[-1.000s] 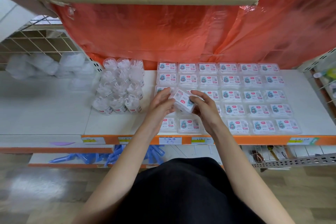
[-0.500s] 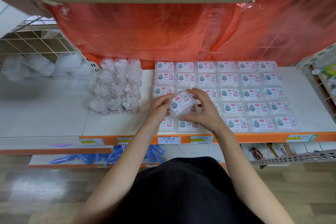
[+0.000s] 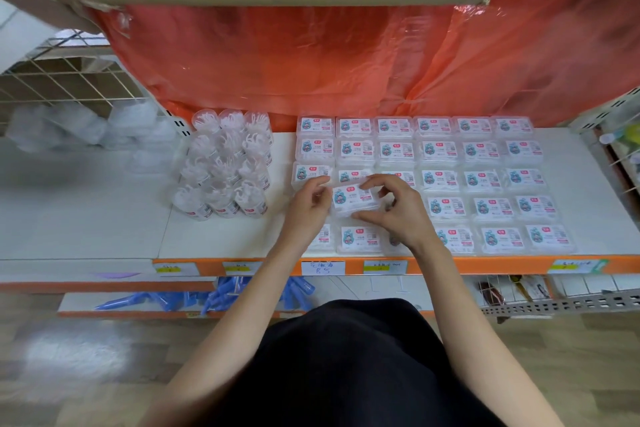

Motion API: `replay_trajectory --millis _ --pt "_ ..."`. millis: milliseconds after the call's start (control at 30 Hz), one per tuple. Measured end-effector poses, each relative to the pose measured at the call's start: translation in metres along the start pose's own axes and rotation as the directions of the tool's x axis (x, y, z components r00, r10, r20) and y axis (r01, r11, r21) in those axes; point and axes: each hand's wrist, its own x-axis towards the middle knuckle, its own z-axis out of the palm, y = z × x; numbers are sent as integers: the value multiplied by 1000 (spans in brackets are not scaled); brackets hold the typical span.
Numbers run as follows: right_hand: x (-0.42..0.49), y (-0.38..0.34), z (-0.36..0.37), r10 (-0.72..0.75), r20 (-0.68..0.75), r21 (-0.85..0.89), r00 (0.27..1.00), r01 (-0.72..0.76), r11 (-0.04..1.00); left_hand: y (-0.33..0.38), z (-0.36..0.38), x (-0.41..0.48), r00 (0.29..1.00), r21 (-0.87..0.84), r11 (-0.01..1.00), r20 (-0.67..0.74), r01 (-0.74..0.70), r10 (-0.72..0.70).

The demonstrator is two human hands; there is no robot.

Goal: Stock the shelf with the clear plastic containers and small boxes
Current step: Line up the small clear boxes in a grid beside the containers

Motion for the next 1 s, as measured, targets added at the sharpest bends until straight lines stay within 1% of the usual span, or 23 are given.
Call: replay_trajectory --millis 33,67,100,133,167,233,333,500,800,1000 --pt "1 3 0 17 -31 -8 999 -17 1000 -5 0 -2 994 153 983 -19 -103 107" --pt "3 5 0 33 -64 -32 997 -35 999 -12 -1 -3 975 324 923 -8 -206 221" --pt "6 9 1 49 -99 -62 994 -55 997 -19 -2 -4 952 465 839 27 -283 306" --pt "8 11 3 63 -133 -93 989 -76 993 -25 -2 -4 935 556 765 66 -325 349" --pt "10 14 6 73 -165 -116 984 -93 989 -30 -3 -5 927 602 720 99 -344 361" --pt "15 17 13 81 -202 -132 976 -109 985 -37 -2 -6 935 636 691 158 -342 317" --pt "22 19 20 101 -193 -166 976 -134 977 -43 1 -11 942 656 677 215 -334 256" --pt "27 24 27 110 -176 -203 978 -145 968 -42 2 -13 945 674 663 212 -326 250" --pt "31 27 30 71 -158 -247 985 -109 963 -40 4 -16 947 690 650 191 -317 259" --pt "26 22 25 57 -165 -277 985 -102 955 -36 4 -16 949 693 649 203 -314 243"
